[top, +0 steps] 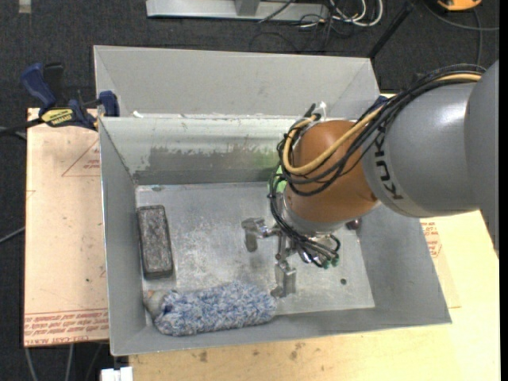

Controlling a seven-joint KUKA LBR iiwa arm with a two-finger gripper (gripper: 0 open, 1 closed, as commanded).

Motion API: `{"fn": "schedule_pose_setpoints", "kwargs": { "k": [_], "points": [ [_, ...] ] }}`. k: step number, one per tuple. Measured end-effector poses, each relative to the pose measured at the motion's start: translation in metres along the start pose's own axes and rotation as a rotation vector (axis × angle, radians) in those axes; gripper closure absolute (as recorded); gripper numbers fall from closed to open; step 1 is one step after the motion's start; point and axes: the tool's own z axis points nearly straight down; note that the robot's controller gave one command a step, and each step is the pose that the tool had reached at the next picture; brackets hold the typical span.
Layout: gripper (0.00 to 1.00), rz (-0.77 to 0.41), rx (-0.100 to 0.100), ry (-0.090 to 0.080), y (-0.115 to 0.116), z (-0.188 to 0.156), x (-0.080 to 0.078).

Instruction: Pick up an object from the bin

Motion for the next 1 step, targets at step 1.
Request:
{"fn": "schedule_pose_setpoints", "kwargs": {
  "k": [1],
  "points": [
    [0.0,-0.034,0.002,-0.003,0.0339,-0.0001,-0.0273]
  ]
}}
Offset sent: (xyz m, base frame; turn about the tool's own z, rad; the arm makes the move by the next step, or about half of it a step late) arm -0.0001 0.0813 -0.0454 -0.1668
